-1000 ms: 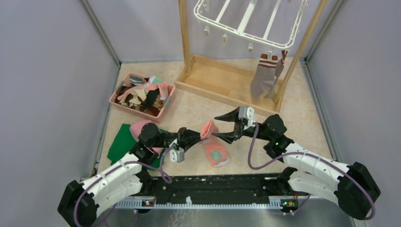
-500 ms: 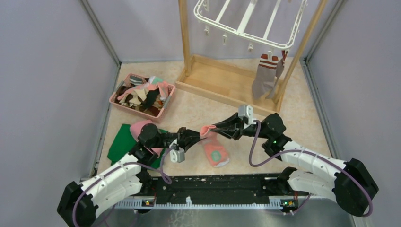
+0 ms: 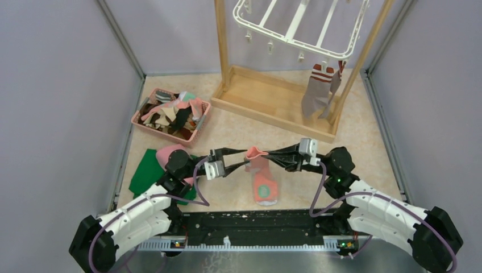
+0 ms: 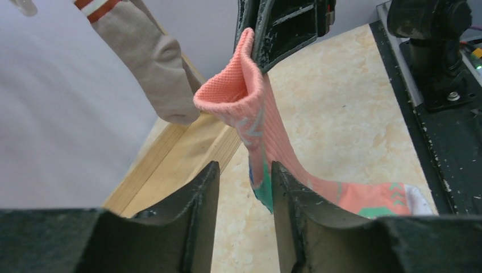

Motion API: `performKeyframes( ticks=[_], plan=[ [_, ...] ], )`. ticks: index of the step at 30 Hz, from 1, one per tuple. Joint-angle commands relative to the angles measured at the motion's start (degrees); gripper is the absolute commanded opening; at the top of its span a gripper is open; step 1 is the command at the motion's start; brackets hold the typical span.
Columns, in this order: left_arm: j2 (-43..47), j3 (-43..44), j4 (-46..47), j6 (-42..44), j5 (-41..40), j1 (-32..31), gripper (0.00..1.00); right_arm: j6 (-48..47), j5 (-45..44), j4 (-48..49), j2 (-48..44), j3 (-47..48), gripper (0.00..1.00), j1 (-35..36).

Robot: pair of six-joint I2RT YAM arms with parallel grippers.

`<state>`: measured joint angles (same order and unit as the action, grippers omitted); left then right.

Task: Clip the socks to the hanger
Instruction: Pick up the sock from the bin.

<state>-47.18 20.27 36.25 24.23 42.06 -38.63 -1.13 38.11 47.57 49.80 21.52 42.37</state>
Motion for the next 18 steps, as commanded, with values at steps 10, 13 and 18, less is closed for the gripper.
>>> performKeyframes(
  ticks=[10, 13, 18],
  plan=[
    [0.71, -0.18, 15.45, -23.65, 4.37, -0.04, 0.60, -11.31, -3.02, 2.45, -3.90, -3.26, 0.00, 0.64],
    [-4.10, 0.74, 21.41, -28.38, 7.10, -0.12, 0.59, -11.82, -2.86, 2.62, -3.81, -3.39, 0.00, 0.69],
    [-9.83, 2.81, 24.26, -31.80, 6.24, -0.14, 0.43, -12.18, -2.68, 1.97, -4.28, -3.50, 0.00, 0.68]
  ],
)
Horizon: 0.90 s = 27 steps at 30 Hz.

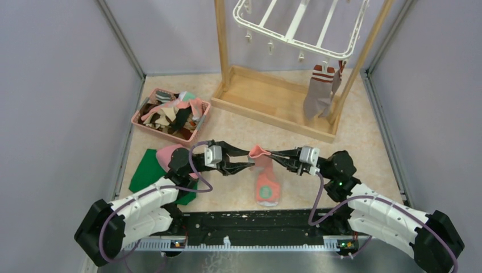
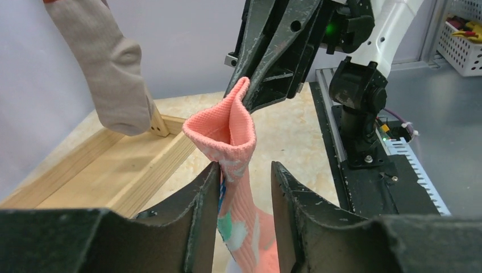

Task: Clip the socks to the hanger
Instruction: Pick up the sock from the bin.

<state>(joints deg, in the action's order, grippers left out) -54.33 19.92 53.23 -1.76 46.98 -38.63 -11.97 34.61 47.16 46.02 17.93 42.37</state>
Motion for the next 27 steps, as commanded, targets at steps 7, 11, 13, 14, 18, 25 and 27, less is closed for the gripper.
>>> performKeyframes(
  ticks=[7, 11, 13, 14, 18, 25, 27],
  plan=[
    [-4.69, 4.16, 8.03, -7.38, -1.20, -0.22, 0.18, -1.74, 0.21, 1.98, -0.65, -0.08, 0.00, 0.62],
    [-5.16, 3.80, 9.05, -7.17, -0.76, -0.22, 0.00, -1.72, -0.39, 1.89, -0.80, -0.05, 0.00, 0.72],
    [-5.35, 3.20, 10.08, -6.42, 0.20, -0.24, 0.00, -1.74, -0.51, 1.80, -0.89, -0.05, 0.00, 0.66],
    [-5.24, 2.93, 10.39, -5.73, 0.53, -0.22, 0.00, -1.67, -0.57, 1.80, -0.93, -0.02, 0.00, 0.63],
    [-4.61, 2.24, 10.24, -3.38, 0.52, -0.23, 0.00, -0.86, -0.94, 2.19, -0.84, -0.25, 0.19, 0.62],
    [-4.80, 2.23, 10.60, -2.25, 1.01, -0.30, 0.00, 0.78, -2.63, 2.39, -0.59, -0.32, 0.42, 0.63],
    [-4.80, 2.10, 11.15, -2.20, 1.01, -0.30, 0.00, 1.14, -3.39, 1.76, -0.33, 0.02, 0.42, 0.66]
  ],
)
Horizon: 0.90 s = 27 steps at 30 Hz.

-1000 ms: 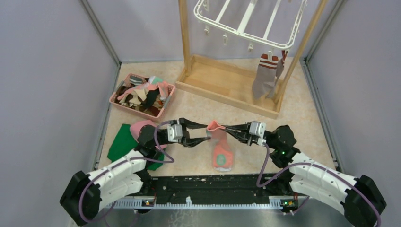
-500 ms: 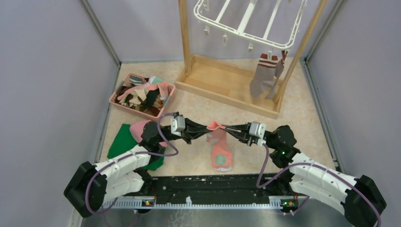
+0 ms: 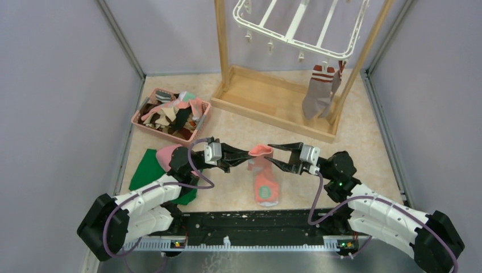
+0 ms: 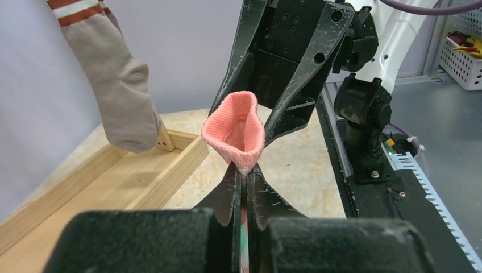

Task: Clip the socks to the hanger
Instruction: Pick up the sock from the bin.

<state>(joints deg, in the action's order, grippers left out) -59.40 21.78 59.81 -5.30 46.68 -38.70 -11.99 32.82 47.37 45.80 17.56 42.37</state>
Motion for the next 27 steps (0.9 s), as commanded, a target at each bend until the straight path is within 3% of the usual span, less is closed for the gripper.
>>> performKeyframes(
  ticks=[1, 7, 9, 13, 15, 20, 22, 25, 27],
  plan=[
    [0.23, 0.20, 4.73, 1.34, 1.42, -0.28, 0.00, 1.25, -1.76, 1.42, -0.02, 0.56, 0.42, 0.61],
    [-0.61, 0.45, 4.83, 1.67, 1.04, -0.49, 0.00, 3.78, -0.91, 4.70, 0.72, 0.53, 0.39, 0.65],
    [-0.84, 0.54, 4.79, 1.75, 0.71, -0.50, 0.00, 4.60, -0.47, 5.78, 1.18, 0.53, 0.31, 0.63],
    [-1.04, 0.70, 4.64, 1.39, -0.44, -0.59, 0.00, 4.54, 0.25, 4.82, 1.49, 1.12, 0.05, 0.71],
    [-0.75, 0.87, 3.91, 0.42, -2.25, -0.59, 0.03, 3.18, -0.09, 3.55, 0.29, 1.02, 0.00, 0.65],
    [3.82, -0.50, 0.06, -1.80, -9.25, -0.03, 0.66, -3.85, -7.63, -3.51, -7.45, -0.20, 0.00, 0.70],
    [6.22, 0.05, -2.23, -2.90, -10.77, 1.22, 0.83, -5.92, -12.62, -3.67, -10.94, -1.70, 0.00, 0.64],
    [4.80, 4.00, -4.24, -7.64, -5.92, 6.62, 0.92, -7.66, -17.63, -1.83, -14.55, -4.36, 0.00, 0.69],
    [0.30, 6.13, 1.77, -15.61, -0.47, 11.13, 0.92, -8.27, -19.47, -1.67, -15.66, -5.04, 0.00, 0.69]
  ],
)
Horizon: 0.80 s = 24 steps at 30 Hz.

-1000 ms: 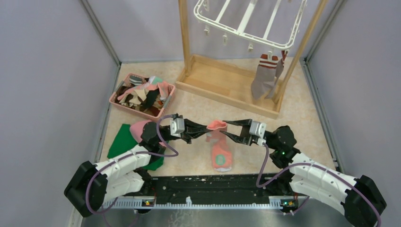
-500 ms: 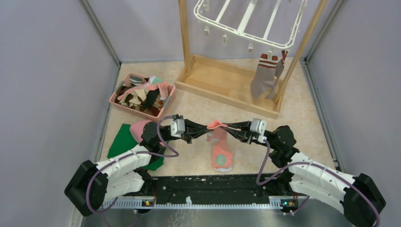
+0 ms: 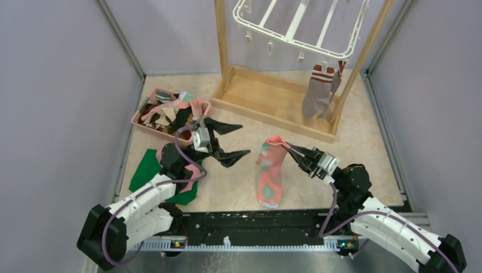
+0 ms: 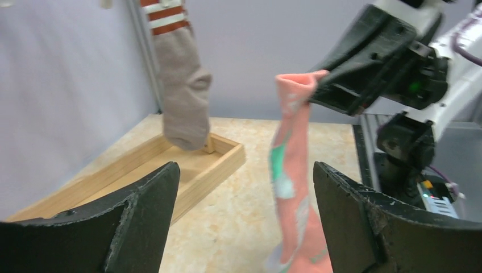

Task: Clip the socks to the hanger
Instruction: Pick up the sock from the bin.

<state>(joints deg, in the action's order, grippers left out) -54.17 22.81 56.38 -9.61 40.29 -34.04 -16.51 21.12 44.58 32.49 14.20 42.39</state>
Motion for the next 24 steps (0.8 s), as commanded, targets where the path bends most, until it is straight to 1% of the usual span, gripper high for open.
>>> performKeyframes(
  ticks=[1, 4, 7, 9, 10, 12, 16, 19, 21, 24],
  plan=[
    [-7.66, 6.19, 9.79, -16.13, 8.12, 8.44, 0.93, -3.86, -8.44, 0.74, -2.69, -1.68, 0.00, 0.64],
    [-17.57, 10.92, 22.35, -27.69, 12.32, 11.60, 0.94, -3.75, -11.95, -1.09, -3.93, -1.78, 0.00, 0.62],
    [-27.67, 18.52, 31.50, -35.99, 15.67, 11.49, 0.95, -3.08, -15.48, -2.21, -6.33, -2.94, 0.00, 0.67],
    [-34.69, 24.80, 40.21, -39.71, 17.29, 10.64, 0.95, -2.48, -16.58, -2.42, -8.22, -4.10, 0.00, 0.65],
    [-38.21, 27.15, 45.16, -41.58, 16.45, 10.08, 0.95, -2.26, -17.06, -2.35, -9.14, -4.66, 0.00, 0.63],
    [-43.52, 32.29, 46.31, -40.69, 15.13, 8.64, 0.95, -1.88, -17.65, -2.82, -10.48, -5.47, 0.00, 0.66],
    [-51.47, 40.67, 46.36, -32.59, 12.18, 4.77, 0.97, -1.68, -19.03, -4.93, -12.89, -6.00, 0.00, 0.62],
    [-56.30, 47.58, 46.35, -30.11, 10.48, 4.42, 0.97, -1.54, -19.45, -4.86, -14.22, -6.76, 0.00, 0.62],
    [-60.05, 52.93, 46.36, -29.82, 10.42, 4.45, 0.98, -1.51, -19.49, -4.35, -14.22, -7.15, 0.00, 0.60],
    [-65.51, 62.67, 46.10, -32.32, 10.46, 4.42, 0.97, -1.43, -19.48, -3.84, -14.08, -7.49, 0.00, 0.59]
  ],
)
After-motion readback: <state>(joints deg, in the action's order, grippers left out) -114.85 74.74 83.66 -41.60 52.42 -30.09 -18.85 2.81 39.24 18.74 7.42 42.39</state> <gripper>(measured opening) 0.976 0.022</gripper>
